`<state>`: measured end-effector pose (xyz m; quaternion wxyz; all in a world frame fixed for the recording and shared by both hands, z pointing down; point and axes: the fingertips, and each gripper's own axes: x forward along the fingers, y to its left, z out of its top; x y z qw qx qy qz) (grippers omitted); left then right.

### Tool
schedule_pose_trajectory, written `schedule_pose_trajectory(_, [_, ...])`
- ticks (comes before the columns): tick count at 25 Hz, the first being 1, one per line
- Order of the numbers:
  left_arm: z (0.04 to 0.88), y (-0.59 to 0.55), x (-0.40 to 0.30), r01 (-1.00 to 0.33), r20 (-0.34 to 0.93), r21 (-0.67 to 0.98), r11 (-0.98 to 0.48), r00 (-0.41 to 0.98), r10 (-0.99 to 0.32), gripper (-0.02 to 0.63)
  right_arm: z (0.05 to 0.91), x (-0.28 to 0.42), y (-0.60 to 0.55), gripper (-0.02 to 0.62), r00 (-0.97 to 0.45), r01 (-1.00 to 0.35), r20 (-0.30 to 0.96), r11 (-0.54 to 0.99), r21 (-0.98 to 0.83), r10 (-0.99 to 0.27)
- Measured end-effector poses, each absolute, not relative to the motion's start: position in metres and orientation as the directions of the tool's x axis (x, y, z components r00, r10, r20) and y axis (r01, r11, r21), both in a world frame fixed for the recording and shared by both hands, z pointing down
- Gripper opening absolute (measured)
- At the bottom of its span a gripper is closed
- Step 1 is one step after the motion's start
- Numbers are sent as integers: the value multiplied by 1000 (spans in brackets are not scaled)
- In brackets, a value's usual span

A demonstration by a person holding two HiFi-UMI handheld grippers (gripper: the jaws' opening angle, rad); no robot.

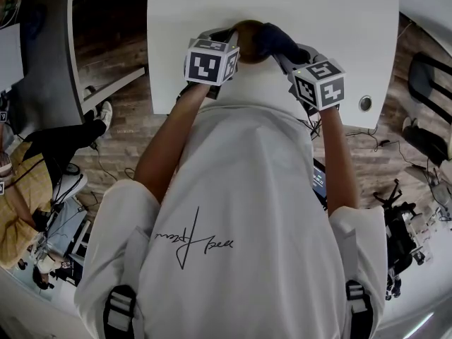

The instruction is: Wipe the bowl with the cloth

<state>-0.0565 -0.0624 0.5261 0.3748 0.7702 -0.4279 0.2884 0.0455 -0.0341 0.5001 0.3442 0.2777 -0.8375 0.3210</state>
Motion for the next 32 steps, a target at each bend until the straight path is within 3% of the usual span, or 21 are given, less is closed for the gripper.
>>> schedule_pose_trajectory(32, [529, -66, -57, -870, 765, 345, -352, 478, -431, 9, 499, 39, -55, 37, -613, -584, 773, 754, -302, -165])
